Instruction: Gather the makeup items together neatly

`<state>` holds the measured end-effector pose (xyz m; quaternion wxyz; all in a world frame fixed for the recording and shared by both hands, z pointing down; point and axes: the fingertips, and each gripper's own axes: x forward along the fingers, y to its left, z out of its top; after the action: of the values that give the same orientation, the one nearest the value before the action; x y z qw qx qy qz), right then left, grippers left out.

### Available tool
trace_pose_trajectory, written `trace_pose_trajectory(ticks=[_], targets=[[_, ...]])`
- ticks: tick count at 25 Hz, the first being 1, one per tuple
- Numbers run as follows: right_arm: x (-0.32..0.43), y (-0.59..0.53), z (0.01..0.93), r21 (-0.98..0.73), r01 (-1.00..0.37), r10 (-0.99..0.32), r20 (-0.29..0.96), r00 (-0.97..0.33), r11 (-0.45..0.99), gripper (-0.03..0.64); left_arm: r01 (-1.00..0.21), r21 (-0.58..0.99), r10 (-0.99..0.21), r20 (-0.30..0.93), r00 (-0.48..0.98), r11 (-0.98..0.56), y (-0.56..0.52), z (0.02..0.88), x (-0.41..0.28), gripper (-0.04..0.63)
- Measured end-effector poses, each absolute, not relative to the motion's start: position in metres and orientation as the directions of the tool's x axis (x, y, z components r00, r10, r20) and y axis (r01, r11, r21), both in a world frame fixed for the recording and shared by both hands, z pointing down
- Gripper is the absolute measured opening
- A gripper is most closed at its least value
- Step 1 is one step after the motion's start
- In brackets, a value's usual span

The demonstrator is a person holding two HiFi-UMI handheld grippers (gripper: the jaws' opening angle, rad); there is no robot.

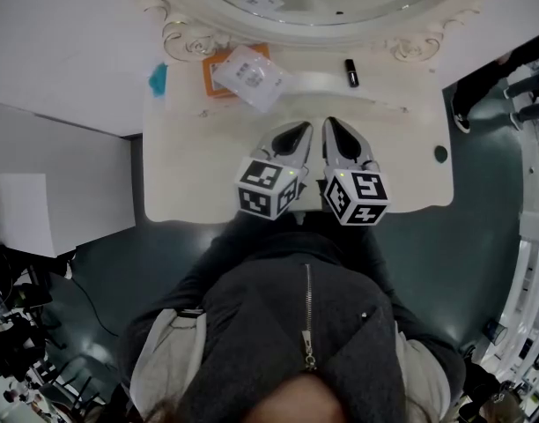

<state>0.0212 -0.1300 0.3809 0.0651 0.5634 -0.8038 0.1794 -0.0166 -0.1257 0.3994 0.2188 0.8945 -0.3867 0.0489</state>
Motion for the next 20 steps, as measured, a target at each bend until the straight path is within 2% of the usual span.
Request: trace_pose_trajectory(ticks=[20], targets=[[0.040,-0.125,0.383,-0.199,-0.938,-0.886,0.319,-0.337,0.285,0.003,-0.690,0.375,-0.657,0.235,0.717,-0.619,-0.127,0.396,0.009,0.009]])
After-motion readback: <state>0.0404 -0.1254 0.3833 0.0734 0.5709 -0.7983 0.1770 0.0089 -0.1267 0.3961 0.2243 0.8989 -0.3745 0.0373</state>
